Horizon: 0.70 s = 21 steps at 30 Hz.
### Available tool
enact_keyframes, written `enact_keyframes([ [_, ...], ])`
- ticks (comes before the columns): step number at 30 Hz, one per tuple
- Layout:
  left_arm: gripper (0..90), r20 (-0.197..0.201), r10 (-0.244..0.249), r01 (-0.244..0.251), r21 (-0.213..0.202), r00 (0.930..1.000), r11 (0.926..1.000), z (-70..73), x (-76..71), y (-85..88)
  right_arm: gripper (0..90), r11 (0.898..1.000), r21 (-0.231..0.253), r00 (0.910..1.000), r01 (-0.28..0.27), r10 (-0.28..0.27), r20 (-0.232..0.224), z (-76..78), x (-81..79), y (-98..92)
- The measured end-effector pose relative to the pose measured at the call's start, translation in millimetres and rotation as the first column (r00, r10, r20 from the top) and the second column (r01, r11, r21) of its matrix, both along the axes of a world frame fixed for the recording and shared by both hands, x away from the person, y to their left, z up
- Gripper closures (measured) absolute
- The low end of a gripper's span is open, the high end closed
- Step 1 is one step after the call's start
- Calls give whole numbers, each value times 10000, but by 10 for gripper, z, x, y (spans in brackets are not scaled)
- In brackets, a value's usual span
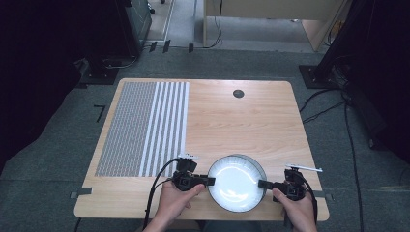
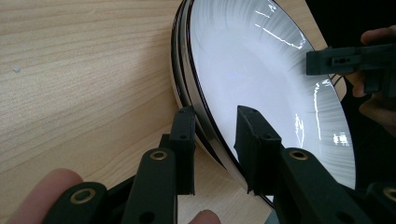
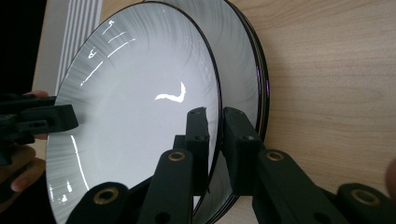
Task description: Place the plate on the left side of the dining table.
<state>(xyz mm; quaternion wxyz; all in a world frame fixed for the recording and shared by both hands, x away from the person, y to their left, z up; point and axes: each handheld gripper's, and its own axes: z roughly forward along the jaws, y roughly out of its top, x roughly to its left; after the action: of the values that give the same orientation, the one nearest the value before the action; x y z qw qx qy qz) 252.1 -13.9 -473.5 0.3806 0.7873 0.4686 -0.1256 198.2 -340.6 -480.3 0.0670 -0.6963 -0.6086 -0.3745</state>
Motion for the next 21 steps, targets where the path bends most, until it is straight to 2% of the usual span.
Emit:
enact_keyframes([
  [1,696,0,0,0,0,10000,10000,0,0,0,813,10000,0,10000,0,0,0,0,0,0],
  [2,698,31,-14,14,44,10000,10000,-2,-1,-10,814,9967,-813,9998,-75,88,153,33,-8,79],
  [3,698,58,9,-10,86,10000,10000,-1,-4,-20,814,9967,-813,9998,-75,88,153,33,-8,79],
  [4,698,156,-40,35,317,9999,9995,11,-9,-45,812,9870,-1599,9997,-167,196,168,68,-7,160],
  [5,699,156,-40,35,317,9999,9995,11,-9,-45,812,9870,-1599,9997,-167,196,168,68,-7,160],
  [6,699,239,-86,74,487,9997,9988,20,-13,-58,816,9839,-1780,9998,-175,184,32,84,7,184],
  [8,701,268,-73,59,536,9996,9985,25,-17,-64,827,9858,-1673,9999,-135,134,-17,83,11,174],
  [9,702,276,-78,63,546,9996,9985,27,-18,-63,838,9899,-1415,9999,-104,102,-21,71,17,147],
  [11,704,256,-61,47,535,9997,9986,26,-16,-60,858,9983,-568,9997,137,-147,-177,33,31,70],
  [13,705,248,-56,42,562,9997,9984,30,-14,-56,867,9996,-5,9990,290,-290,-333,3,42,30],
  [17,720,249,-5,-9,574,9997,9983,53,-6,-40,874,9988,201,9984,445,-437,-362,13,55,37],
  [21,740,286,-11,-9,694,9996,9976,86,6,-13,877,9992,224,9984,343,-333,-460,62,91,69],
])
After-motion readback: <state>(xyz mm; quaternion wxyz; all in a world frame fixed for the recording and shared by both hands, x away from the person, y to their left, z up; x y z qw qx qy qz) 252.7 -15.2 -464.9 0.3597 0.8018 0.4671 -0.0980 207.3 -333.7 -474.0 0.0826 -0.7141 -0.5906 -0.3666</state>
